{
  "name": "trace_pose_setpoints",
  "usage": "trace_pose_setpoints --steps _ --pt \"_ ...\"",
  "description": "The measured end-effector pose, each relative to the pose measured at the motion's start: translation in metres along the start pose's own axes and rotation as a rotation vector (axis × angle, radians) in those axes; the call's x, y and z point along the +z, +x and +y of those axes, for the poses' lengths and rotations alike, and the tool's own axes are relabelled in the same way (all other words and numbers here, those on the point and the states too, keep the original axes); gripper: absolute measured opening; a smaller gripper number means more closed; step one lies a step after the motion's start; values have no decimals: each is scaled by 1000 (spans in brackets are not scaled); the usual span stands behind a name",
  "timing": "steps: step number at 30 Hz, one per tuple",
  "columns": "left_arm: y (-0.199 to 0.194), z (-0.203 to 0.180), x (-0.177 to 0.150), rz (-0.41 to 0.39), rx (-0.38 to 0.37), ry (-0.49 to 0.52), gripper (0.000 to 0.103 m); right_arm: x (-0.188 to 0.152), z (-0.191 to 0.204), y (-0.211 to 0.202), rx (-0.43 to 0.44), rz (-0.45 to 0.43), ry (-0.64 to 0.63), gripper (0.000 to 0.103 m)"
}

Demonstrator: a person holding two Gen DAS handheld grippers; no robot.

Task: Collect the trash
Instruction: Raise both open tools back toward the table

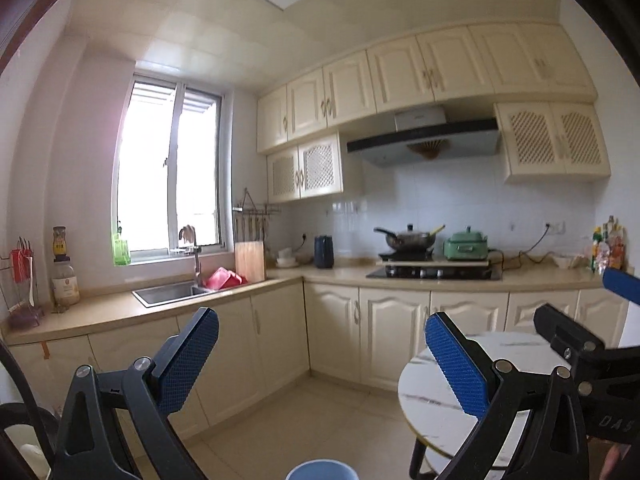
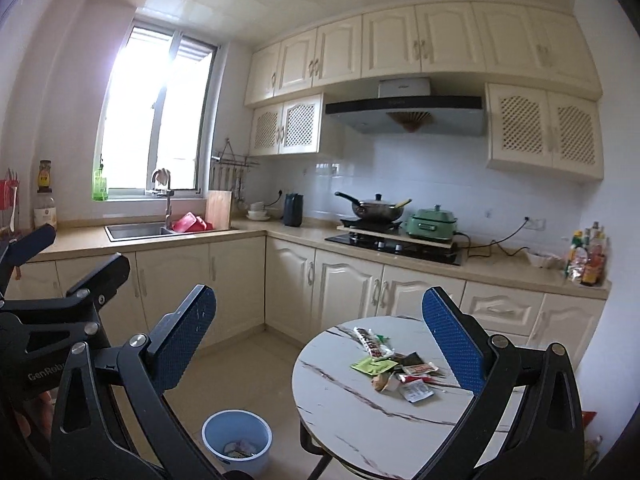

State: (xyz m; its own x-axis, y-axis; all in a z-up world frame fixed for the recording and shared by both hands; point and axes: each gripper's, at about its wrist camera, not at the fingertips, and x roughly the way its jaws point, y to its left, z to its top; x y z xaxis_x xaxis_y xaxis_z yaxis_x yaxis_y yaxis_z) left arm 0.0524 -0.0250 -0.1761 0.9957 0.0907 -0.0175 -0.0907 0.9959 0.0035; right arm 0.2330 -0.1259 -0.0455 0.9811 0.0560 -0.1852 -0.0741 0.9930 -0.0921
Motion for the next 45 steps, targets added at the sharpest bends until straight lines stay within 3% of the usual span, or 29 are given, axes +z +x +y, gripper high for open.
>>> trace_pose_setpoints --steps 7,12,24,32,36,45 --pt "-31 6 -22 -22 -10 -11 102 2 -4 -14 -17 -12 7 103" --pt "-25 9 -16 -21 -10 -10 102 -3 -6 -14 -23 -8 11 103" --pt "22 8 34 -26 -20 -5 102 -6 -11 -18 -42 0 13 103" --pt "57 -4 44 -4 -61 13 102 -15 -25 -6 -56 24 31 103" --pt "100 -18 36 77 -120 25 102 -37 -48 17 -77 82 68 103" --pt "232 -61 4 441 -279 24 102 -119 -138 86 -221 334 199 103"
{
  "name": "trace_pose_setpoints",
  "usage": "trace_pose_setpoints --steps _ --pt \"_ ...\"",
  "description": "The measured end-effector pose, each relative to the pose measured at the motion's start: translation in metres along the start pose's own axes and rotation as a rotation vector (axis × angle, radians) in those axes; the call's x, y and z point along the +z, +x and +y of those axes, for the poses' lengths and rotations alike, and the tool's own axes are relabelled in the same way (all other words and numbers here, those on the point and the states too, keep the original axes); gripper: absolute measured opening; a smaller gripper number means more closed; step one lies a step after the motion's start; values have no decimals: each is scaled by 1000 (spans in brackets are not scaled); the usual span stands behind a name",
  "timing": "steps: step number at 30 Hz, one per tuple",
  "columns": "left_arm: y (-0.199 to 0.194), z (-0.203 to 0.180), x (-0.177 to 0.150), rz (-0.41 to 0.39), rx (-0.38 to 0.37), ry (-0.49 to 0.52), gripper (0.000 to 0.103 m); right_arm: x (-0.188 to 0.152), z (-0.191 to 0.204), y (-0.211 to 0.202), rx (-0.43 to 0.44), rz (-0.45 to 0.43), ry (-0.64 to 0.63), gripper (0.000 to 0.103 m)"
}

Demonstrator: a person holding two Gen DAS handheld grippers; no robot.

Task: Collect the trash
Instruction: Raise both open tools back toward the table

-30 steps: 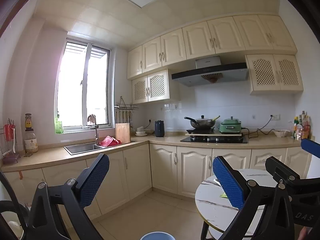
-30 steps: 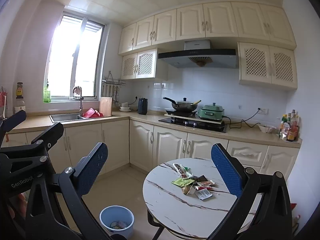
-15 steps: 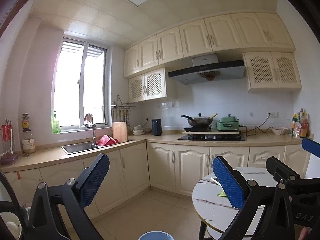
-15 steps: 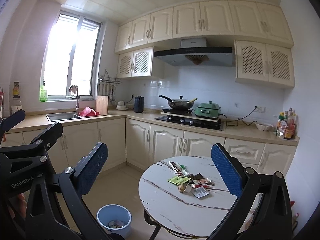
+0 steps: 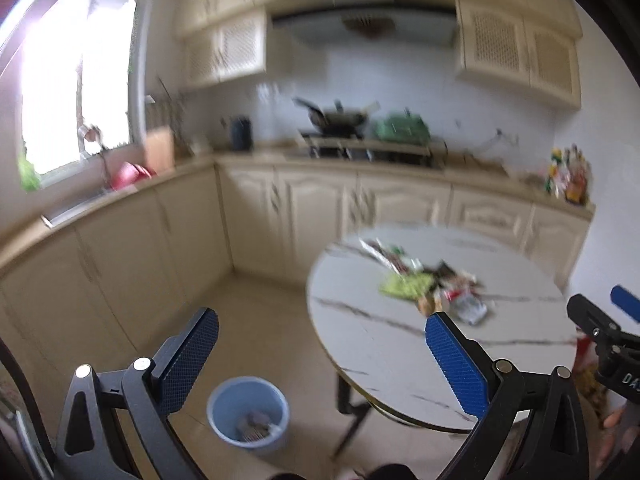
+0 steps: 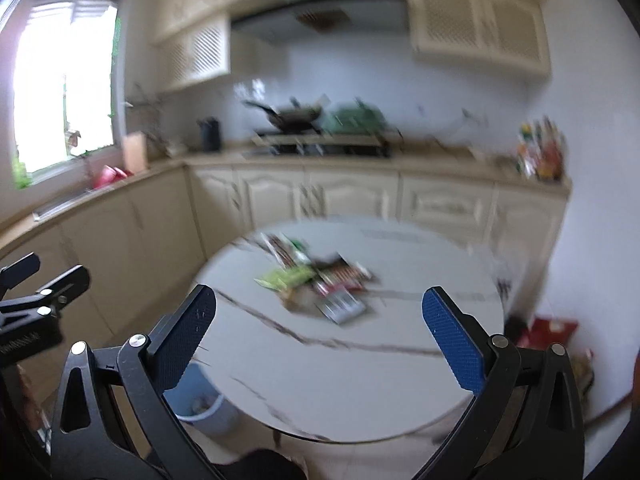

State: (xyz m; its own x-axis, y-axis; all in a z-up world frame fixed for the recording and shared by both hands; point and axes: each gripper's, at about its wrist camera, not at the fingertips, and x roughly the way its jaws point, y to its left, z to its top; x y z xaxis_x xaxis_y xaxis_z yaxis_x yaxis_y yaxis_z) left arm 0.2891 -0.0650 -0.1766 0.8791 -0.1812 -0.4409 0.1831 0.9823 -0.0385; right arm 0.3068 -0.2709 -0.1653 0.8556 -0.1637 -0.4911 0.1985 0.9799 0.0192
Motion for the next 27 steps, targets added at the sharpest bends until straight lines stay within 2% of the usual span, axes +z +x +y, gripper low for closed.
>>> trace_pose_setpoints --steps 4,7,10,12,16,23,27 --pt "59 -16 27 110 -62 38 102 -21 -36 48 -46 114 58 103" --pt "103 -27 46 192 -137 61 102 -32 -56 78 -69 182 84 103" --pt "143 -36 59 268 -208 62 102 -39 -70 104 -81 234 90 103" --pt "161 -38 67 295 -224 68 102 -42 -74 117 -87 258 91 103" --pt "198 -33 90 312 -218 76 102 -43 -84 143 -68 298 106 103" --pt "255 -20 121 332 -176 67 101 -39 -93 172 -59 318 109 103" --pt "278 -23 120 364 -145 93 100 -36 -94 186 -53 331 107 103"
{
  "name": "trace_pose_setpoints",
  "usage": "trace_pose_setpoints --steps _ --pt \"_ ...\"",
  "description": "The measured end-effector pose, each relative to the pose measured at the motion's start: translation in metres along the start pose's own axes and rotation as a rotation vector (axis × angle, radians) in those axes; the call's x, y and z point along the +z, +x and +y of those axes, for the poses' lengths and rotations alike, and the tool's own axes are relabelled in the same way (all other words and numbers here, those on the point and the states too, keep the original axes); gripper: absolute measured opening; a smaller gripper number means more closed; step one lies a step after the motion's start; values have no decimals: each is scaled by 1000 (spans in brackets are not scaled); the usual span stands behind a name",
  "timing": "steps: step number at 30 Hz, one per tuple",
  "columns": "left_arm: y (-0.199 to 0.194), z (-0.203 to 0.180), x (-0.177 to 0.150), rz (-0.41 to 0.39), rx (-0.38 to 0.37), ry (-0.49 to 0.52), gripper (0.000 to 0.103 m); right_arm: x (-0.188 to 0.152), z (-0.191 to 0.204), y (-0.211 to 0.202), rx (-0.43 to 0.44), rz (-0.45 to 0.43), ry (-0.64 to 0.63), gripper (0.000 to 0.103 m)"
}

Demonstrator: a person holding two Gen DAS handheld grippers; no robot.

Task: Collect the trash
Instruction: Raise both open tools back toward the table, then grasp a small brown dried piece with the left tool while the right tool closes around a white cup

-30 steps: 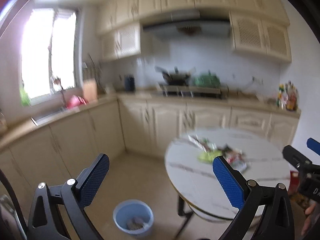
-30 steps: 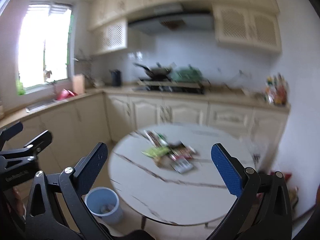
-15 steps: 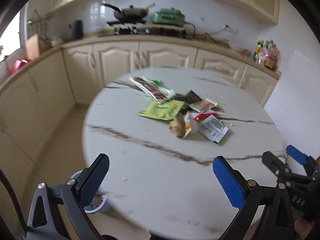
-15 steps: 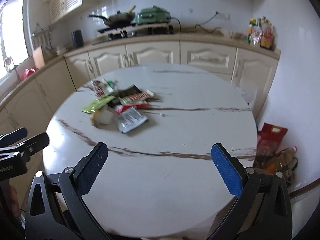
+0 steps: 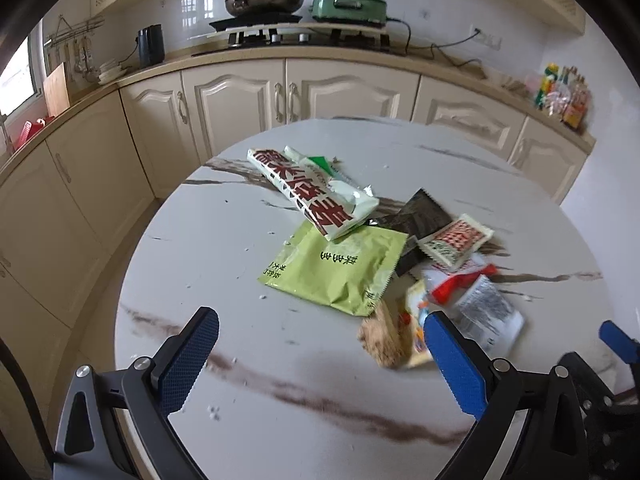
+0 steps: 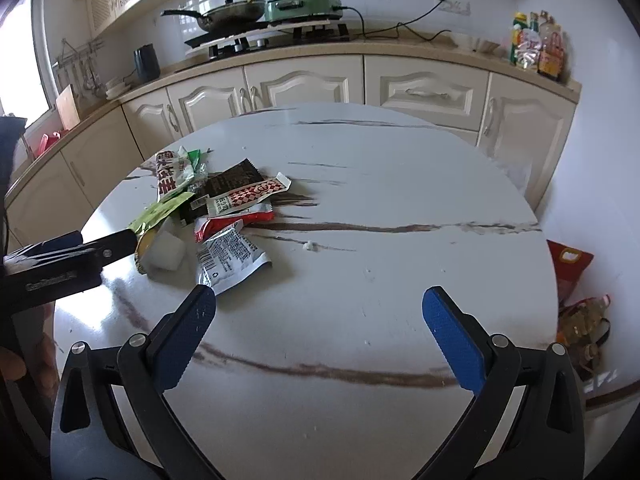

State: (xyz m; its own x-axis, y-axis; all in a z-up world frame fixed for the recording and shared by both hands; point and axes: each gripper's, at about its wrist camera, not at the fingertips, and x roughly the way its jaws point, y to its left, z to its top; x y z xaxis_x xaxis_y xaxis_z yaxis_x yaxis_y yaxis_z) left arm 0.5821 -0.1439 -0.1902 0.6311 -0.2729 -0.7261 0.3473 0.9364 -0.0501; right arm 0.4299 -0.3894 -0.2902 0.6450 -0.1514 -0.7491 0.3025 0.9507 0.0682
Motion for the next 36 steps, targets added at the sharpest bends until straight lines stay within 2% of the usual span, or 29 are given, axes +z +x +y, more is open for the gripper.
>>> trace_pose_setpoints --steps 3,4,6,7,9,11,12,17,19,24,34,35,36 --pt "11 1 0 16 6 -16 95 3 4 7 12 9 -10 103" --pt "20 -3 0 29 4 -13 88 4 6 9 17 10 -17 103" --pt "33 -13 -5 53 -33 -17 86 5 9 11 20 12 -24 103" --pt "32 -17 -10 43 -33 -9 86 6 10 12 22 12 -27 103" --pt "30 -20 -15 37 -45 18 77 6 11 13 24 11 -26 103" --pt "27 -23 -23 33 -60 41 62 7 12 14 24 12 -27 103" --pt "25 -24 -24 32 -72 54 58 7 13 14 24 15 -28 103" --pt "21 -30 -30 20 -156 108 19 8 22 14 25 15 -39 103" --pt "17 -32 -34 16 -153 123 19 8 26 12 25 10 -42 103" --pt "0 -10 -38 3 -174 81 17 9 38 12 20 9 -59 103" --pt "-78 53 -55 -104 -163 23 17 26 100 33 78 7 -143 103" --pt "-82 59 -56 -105 -161 18 17 27 107 38 90 18 -149 98" --pt "-86 65 -59 -107 -158 12 17 27 111 42 98 29 -152 87"
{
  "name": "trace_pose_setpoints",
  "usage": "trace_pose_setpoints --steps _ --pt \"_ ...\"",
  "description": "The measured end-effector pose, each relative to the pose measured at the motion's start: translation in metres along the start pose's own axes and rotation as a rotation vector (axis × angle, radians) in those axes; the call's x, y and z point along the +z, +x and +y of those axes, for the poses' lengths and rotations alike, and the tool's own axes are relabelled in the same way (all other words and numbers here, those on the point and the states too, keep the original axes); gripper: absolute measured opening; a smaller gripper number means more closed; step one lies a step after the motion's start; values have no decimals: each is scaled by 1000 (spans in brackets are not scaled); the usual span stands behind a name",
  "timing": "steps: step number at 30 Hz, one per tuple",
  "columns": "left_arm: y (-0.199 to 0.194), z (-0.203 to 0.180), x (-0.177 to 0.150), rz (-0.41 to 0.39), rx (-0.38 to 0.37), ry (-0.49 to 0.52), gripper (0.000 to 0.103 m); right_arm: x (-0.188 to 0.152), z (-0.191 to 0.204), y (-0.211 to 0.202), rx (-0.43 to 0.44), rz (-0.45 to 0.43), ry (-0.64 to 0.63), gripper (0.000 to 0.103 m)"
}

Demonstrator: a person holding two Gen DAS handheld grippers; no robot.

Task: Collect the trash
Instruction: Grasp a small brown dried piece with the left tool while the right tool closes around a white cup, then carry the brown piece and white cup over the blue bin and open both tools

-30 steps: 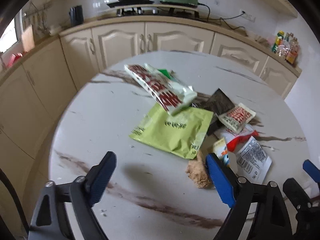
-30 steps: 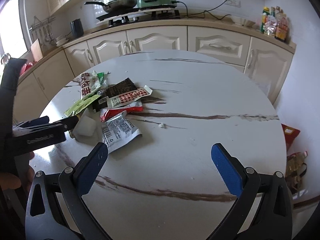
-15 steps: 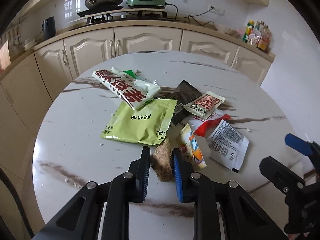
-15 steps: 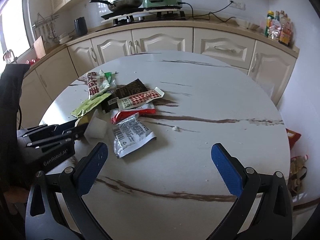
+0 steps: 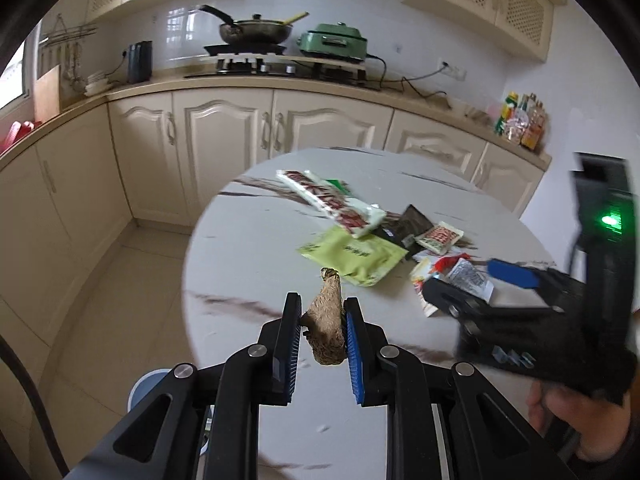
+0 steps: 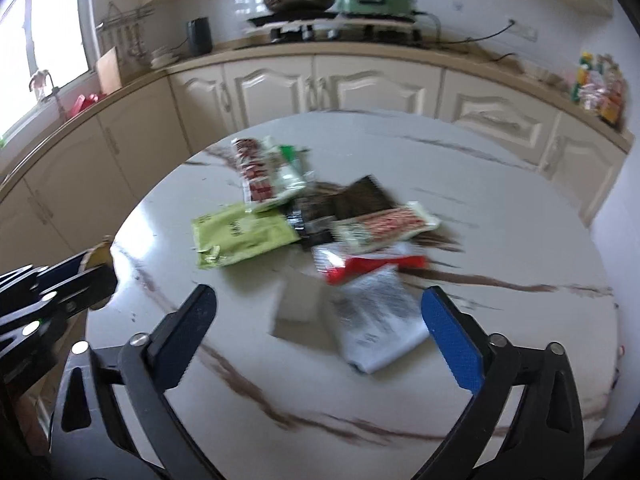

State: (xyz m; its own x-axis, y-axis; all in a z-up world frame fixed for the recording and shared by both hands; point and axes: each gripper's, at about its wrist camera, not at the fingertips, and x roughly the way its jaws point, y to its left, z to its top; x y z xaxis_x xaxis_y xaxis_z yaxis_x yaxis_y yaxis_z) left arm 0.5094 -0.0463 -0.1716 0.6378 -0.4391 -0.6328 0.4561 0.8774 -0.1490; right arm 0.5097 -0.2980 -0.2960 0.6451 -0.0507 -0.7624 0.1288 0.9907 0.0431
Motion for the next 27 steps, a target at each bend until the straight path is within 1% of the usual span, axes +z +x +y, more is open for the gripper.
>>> trace_pose_setpoints --steps 1,2,3,4,7,8,10,11,13,17,21,23,25,27 --pt "-4 5 0 0 1 -2 17 1 5 6 11 13 -4 79" --pt "-9 11 -2 -2 2 -10 17 2 8 12 15 31 -8 65" --pt "-12 16 -4 -3 0 -15 17 1 10 16 15 40 -8 61" --pt "-16 20 -7 -5 1 -22 17 1 12 21 5 54 -7 57" --pt "-27 36 -14 -4 -3 -40 17 -3 13 31 -9 83 5 54" --pt "-29 39 -15 -4 -6 -44 17 -3 13 30 -15 76 1 52" --pt "-33 46 -18 -5 -16 -55 17 -4 15 30 -34 81 -12 38" --pt "-35 49 -19 -4 -21 -59 17 -5 14 30 -39 84 -16 24" --pt "-40 59 -21 -4 -35 -69 17 -6 14 30 -39 92 -22 22" --pt "-49 78 -23 -12 -52 -86 17 -9 18 24 -73 88 -48 22" --pt "-62 105 -28 -26 -35 -120 17 -6 26 4 -101 29 -54 22" --pt "-70 122 -30 -31 -13 -142 17 -1 43 -13 -81 -19 -74 22" --pt "-77 144 -36 -29 22 -168 17 5 71 -28 -32 -65 -120 22" --pt "-83 163 -41 -18 58 -196 17 9 103 -36 32 -90 -169 22"
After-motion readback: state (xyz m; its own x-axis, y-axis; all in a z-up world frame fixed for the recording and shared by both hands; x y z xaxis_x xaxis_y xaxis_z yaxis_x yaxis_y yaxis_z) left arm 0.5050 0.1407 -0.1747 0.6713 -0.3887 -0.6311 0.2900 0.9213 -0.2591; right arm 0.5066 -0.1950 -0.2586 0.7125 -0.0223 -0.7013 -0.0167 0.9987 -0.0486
